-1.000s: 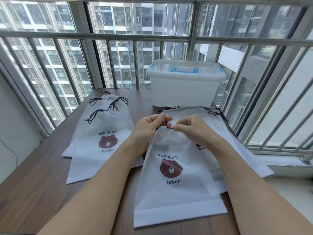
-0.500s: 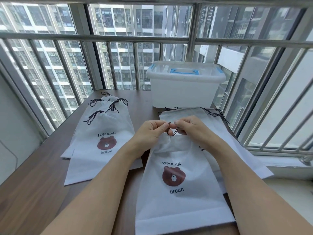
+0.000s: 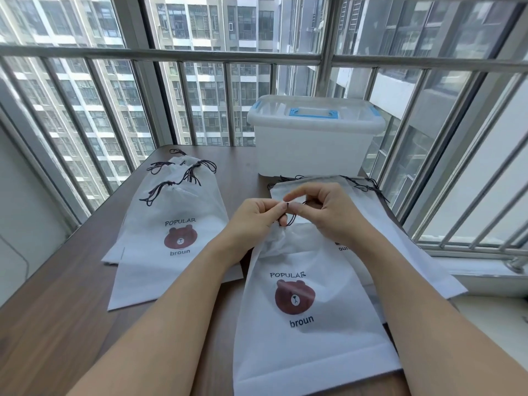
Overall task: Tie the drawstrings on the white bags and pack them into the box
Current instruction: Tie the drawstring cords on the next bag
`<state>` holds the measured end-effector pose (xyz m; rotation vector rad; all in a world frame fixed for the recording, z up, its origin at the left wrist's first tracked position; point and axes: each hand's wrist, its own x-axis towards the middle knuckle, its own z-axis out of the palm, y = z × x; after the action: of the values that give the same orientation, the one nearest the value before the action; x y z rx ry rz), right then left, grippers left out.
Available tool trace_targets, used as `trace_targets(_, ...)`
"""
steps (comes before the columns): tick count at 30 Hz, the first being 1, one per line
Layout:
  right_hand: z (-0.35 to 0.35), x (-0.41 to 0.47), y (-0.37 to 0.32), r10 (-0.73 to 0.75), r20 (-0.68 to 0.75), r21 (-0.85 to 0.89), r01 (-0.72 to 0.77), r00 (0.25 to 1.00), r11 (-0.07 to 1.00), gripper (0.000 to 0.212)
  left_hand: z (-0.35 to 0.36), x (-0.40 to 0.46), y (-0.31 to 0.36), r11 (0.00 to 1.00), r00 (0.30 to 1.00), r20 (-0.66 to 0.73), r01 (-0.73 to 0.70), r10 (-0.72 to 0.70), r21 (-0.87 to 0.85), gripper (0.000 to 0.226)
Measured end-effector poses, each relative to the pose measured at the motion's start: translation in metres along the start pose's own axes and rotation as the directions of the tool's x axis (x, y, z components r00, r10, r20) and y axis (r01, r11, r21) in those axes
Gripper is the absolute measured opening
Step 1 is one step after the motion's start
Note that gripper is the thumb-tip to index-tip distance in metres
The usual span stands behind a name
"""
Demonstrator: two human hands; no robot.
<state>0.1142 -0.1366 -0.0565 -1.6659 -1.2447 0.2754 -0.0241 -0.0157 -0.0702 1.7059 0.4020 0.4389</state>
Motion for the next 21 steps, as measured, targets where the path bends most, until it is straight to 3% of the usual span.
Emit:
trace_targets(3, -0.001, -0.002, -0.002, -0.033, 0.029, -0.004, 0.033, 0.999, 0.999, 0.013, -0.002, 0.000, 0.001, 1.000, 0.999, 0.043, -0.008, 0.009, -0.022, 0.036)
trace_targets(8, 0.002, -0.002, -0.004, -0.046, -0.008, -0.029, 0.046, 0.999, 0.999, 0.006, -0.004, -0.001, -0.001, 1.000, 0.995, 0.103, 0.000, -0.002, 0.017, 0.038)
trace_targets(14, 0.006, -0.002, -0.003, 0.040, -0.013, -0.105, -0.042, 0.999, 0.994, 0.011, -0.005, -0.002, 0.003, 1.000, 0.989, 0.146, 0.007, -0.005, -0.010, 0.036)
trace_targets(18, 0.009, 0.000, -0.007, 0.204, -0.025, 0.074, -0.202, 0.979, 0.977, 0.019, -0.007, -0.003, 0.007, 0.982, 0.991, 0.129, 0.049, -0.026, -0.180, 0.028)
trace_targets(21, 0.007, 0.000, -0.007, 0.248, -0.006, 0.134, -0.245, 0.969, 0.960, 0.016, -0.006, -0.003, 0.007, 0.974, 0.991, 0.127, 0.077, -0.051, -0.212, 0.026)
